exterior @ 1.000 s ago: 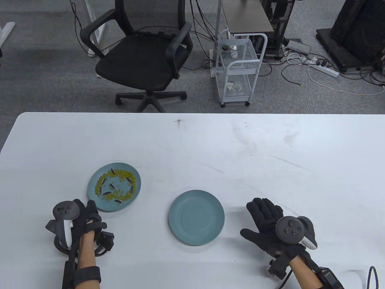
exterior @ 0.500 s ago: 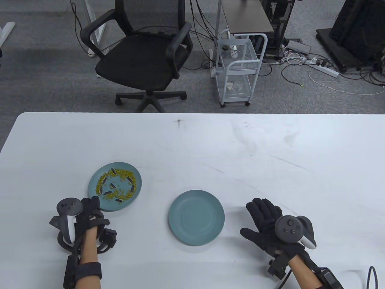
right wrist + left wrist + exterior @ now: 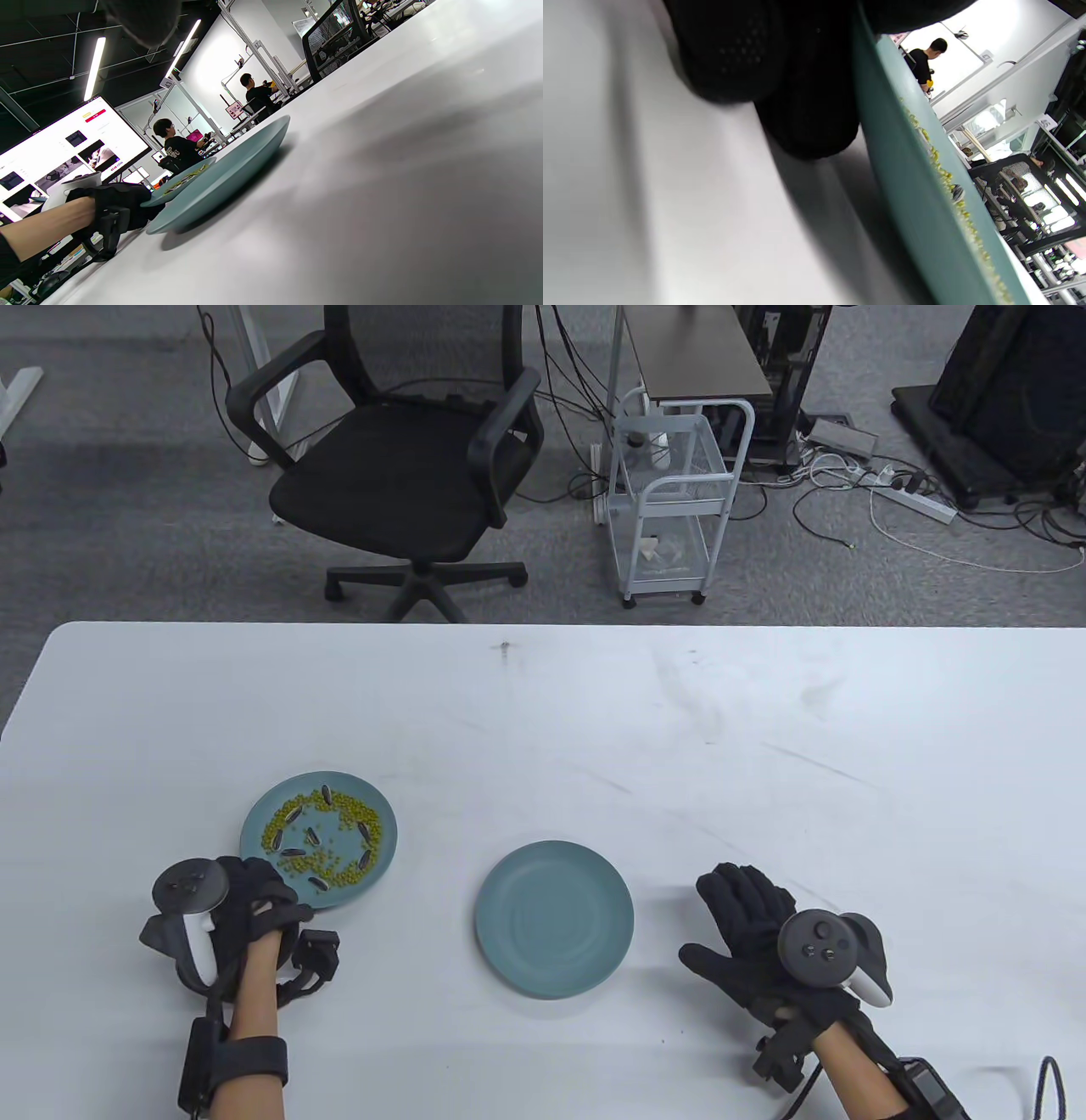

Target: Pick sunflower seeds with hand pinch into plate

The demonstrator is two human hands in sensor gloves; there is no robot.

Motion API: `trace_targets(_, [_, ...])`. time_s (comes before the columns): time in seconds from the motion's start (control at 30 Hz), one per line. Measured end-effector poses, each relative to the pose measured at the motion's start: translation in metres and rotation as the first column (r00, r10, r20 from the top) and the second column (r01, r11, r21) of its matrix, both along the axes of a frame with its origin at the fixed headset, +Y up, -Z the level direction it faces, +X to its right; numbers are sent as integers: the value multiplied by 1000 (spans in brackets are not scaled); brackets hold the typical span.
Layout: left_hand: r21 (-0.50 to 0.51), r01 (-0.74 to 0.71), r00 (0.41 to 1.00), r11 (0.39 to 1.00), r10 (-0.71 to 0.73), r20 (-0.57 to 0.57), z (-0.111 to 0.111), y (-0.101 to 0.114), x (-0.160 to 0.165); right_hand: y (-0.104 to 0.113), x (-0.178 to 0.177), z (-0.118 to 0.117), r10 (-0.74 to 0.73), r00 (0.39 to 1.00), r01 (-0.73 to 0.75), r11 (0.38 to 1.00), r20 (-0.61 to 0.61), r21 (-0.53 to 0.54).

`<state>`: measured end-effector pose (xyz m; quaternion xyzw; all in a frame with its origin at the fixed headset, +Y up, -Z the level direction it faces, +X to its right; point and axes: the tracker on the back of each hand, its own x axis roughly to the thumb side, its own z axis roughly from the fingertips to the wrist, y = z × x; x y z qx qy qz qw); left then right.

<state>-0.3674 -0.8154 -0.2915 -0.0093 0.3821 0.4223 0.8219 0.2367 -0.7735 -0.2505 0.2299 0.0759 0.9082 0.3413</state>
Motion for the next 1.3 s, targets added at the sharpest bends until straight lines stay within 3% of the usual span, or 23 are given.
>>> trace_targets(0.23, [-1,-102,995,995,102,16,0,-6,-1,0,0,-1,-11,1000,11,1000,-6,0])
trace_targets(0.47, [141,-281,956,949,289,-41,9,-13,-8,0,1,-1,-27,1000,27,1000,-9,1])
trace_targets(0.67, [239,-354,930,904,366,-9,8,-14,-9,2,2,-1,-38,999,38,999,-4,9])
trace_targets(0.77, [269,-420,905,867,422,52,5,-12,-4,2,2,-1,-35,999,35,999,-7,8])
trace_targets(0.9, [277,-396,918,875,383,102,1,-5,3,2,3,-1,-37,999,37,999,-6,4])
trace_targets(1.07, [289,-441,894,850,389,222,-5,11,21,1,2,0,-39,999,39,999,-10,-3])
trace_targets(1.3, [264,-557,793,788,410,450,0,40,66,1,2,-1,-49,999,49,999,-11,-16])
